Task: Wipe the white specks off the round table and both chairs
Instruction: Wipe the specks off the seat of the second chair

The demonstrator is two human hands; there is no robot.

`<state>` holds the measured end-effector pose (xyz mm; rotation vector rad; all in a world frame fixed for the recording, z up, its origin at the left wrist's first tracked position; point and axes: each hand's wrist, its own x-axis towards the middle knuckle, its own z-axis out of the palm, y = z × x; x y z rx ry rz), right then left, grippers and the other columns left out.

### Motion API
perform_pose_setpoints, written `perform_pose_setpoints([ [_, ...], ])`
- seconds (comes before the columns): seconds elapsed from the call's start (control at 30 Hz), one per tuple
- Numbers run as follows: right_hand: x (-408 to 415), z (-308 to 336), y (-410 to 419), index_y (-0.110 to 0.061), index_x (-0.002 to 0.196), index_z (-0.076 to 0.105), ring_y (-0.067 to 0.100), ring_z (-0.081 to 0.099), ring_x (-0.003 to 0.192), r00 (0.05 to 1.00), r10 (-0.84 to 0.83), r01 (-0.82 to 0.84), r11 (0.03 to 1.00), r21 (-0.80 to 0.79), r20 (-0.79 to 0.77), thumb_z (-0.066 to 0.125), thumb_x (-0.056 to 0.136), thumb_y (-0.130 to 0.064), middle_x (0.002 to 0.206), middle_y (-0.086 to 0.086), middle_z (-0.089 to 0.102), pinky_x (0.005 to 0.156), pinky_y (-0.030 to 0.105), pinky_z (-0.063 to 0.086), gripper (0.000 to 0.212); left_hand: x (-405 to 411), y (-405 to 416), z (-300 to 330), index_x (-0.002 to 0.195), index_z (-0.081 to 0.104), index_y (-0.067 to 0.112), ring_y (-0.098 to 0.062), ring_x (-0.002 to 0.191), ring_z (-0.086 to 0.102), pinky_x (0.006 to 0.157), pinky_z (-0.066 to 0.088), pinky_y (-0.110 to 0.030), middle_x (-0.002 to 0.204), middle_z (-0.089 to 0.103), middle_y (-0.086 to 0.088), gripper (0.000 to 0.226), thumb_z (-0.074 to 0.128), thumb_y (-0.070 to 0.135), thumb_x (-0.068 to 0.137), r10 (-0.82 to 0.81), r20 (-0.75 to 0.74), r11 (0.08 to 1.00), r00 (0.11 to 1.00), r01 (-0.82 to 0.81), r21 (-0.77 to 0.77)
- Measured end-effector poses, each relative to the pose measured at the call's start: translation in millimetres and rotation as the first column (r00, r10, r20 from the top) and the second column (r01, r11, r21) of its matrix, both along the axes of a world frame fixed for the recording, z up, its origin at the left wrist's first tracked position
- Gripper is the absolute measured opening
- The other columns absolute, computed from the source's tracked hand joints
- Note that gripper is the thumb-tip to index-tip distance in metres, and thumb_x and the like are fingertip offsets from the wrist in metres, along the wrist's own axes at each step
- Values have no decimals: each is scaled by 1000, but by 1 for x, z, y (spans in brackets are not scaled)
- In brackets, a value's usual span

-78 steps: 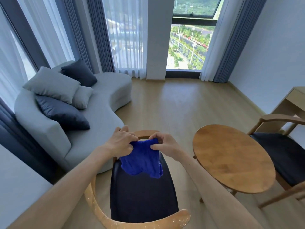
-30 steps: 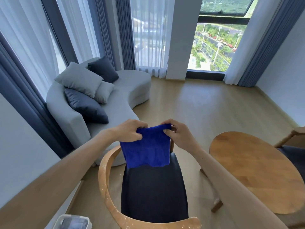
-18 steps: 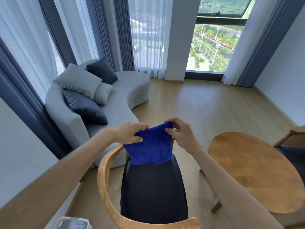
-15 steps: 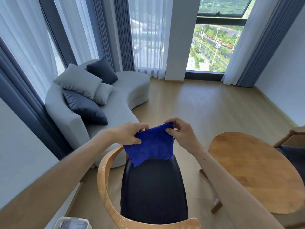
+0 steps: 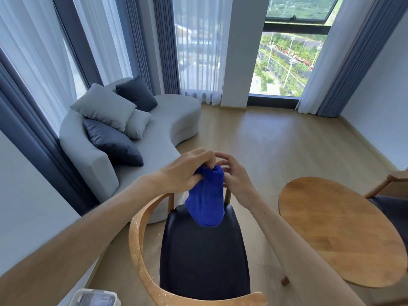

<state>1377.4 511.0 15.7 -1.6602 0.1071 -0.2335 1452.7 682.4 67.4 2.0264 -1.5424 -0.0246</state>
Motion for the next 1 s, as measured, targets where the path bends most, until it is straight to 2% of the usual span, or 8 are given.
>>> perform_pose_setpoints([
  [0.1, -1, -3, 4, -15, 110, 58, 22, 65, 87, 996, 50, -38, 988, 151, -80, 60, 96, -9, 101, 12, 69, 72, 31, 54, 16, 0, -1, -1, 112, 51, 20, -1, 92, 46, 79, 41, -14, 108, 46, 3, 41, 54, -4, 78, 62, -30, 998, 998, -62, 16],
  [0.17, -4, -1, 8, -11, 97, 61, 19, 63, 79, 995, 35, -15, 978, 210, -90, 59, 96, -8, 90, 8, 69, 61, 21, 51, 3, 5, 1, -3, 126, 49, 26, -6, 108, 43, 92, 38, -18, 124, 46, 2, 52, 57, 2, 81, 109, -9, 993, 994, -108, 56],
  [0.23, -6, -3, 12, -6, 96, 64, 19, 62, 79, 995, 54, -30, 962, 271, -84, 54, 98, -9, 88, 9, 68, 63, 21, 52, 11, 8, 3, -2, 132, 49, 24, -10, 116, 45, 97, 38, -23, 131, 50, 4, 52, 60, 7, 84, 117, -35, 985, 992, -112, 132],
  [0.4, -16, -8, 19, -8, 116, 64, 14, 63, 98, 972, 218, -150, 863, 482, -87, 32, 106, -30, 103, 4, 70, 90, 28, 50, 40, 12, 5, -7, 107, 50, 25, -12, 90, 62, 77, 52, -29, 104, 66, 0, 21, 57, 17, 90, 125, -154, 961, 980, -81, 263],
  [0.5, -26, -25, 17, -16, 124, 58, 16, 62, 106, 963, 264, -220, 888, 403, -55, 53, 96, -41, 112, -1, 68, 93, 33, 50, 38, 15, 8, -16, 109, 50, 21, -13, 87, 64, 75, 56, -32, 97, 65, 1, 19, 58, 21, 92, 142, -210, 960, 967, -82, 268],
  [0.63, -35, -50, 19, -29, 130, 45, 12, 62, 112, 962, 253, -229, 953, 199, -106, 72, 79, -19, 120, -8, 63, 89, 32, 55, 59, 6, 4, -31, 112, 53, 21, -13, 91, 64, 76, 56, -27, 100, 65, 3, 21, 59, 19, 92, 196, -307, 960, 931, -118, 255],
  [0.87, -53, -107, 18, -26, 122, 47, 16, 65, 108, 953, 178, -136, 974, 181, -244, 74, 84, -13, 116, -2, 66, 91, 41, 56, 48, 0, 2, -85, 108, 55, 39, -10, 100, 61, 85, 55, -35, 106, 65, 10, 19, 57, 26, 94, 391, -526, 919, 755, -285, 273],
  [1.0, -62, -133, 26, -31, 124, 44, 11, 65, 104, 939, 134, -79, 981, 179, -317, 71, 87, -15, 117, -5, 63, 85, 32, 58, 48, -14, -4, -119, 110, 55, 36, -6, 97, 60, 68, 51, -13, 101, 60, 21, 16, 55, 30, 96, 498, -550, 867, 670, -383, 319],
])
